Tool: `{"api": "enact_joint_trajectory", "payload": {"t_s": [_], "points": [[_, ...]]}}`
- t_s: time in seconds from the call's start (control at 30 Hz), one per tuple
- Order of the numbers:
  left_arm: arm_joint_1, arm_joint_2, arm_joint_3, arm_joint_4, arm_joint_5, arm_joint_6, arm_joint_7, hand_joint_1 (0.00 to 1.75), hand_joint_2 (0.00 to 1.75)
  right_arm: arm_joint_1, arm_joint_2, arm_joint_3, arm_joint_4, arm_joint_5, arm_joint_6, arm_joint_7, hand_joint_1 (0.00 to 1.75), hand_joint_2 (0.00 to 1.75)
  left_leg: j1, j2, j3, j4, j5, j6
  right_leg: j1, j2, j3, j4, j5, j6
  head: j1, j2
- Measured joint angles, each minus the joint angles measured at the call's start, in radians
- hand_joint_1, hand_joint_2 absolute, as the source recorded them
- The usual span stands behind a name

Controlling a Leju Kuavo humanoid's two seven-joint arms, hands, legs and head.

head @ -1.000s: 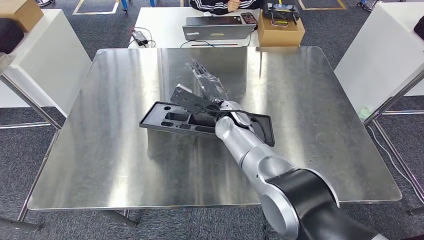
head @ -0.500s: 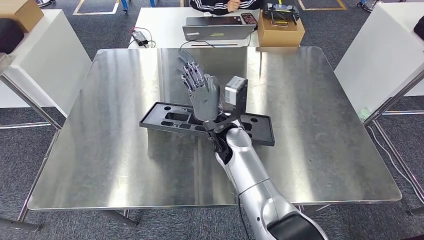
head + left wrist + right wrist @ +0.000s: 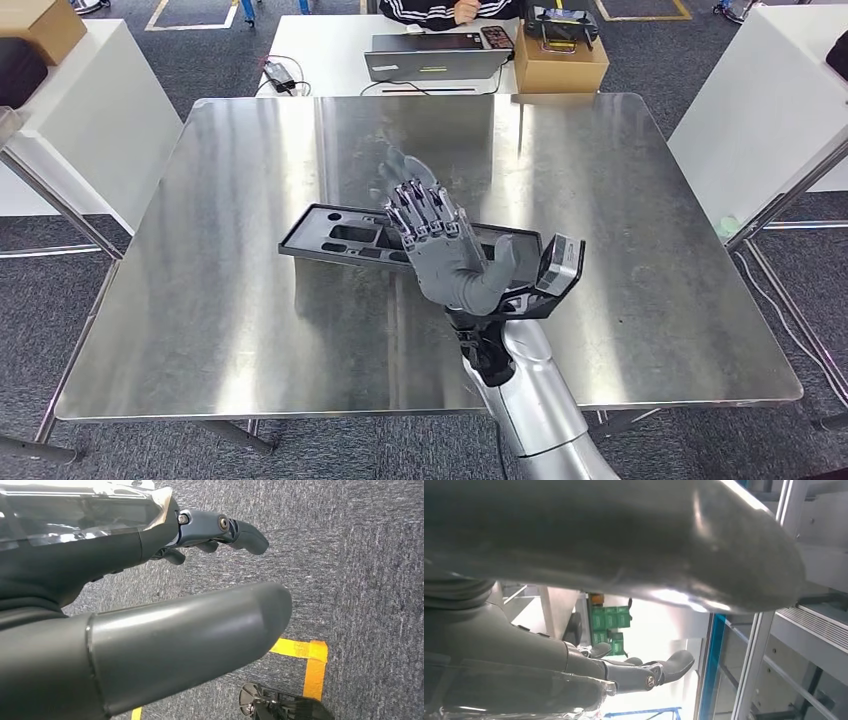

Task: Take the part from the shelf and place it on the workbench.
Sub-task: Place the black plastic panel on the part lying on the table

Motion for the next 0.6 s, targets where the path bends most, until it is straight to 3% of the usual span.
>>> {"api": "enact_joint_trajectory", "payload": {"t_s": [0.6], "points": [[0.001,-0.001,0.012,0.0,0.018,0.0,-0.015,0.0,0.0,0.104,-0.088,-0.012,-0.141,0.106,-0.078,-0.08,0.0,0.0,0.0,0.0,0.001,0.0,0.0,0.0,0.0,0.0,0.0,0.0,0.0,0.0,0.0,0.0]]}}
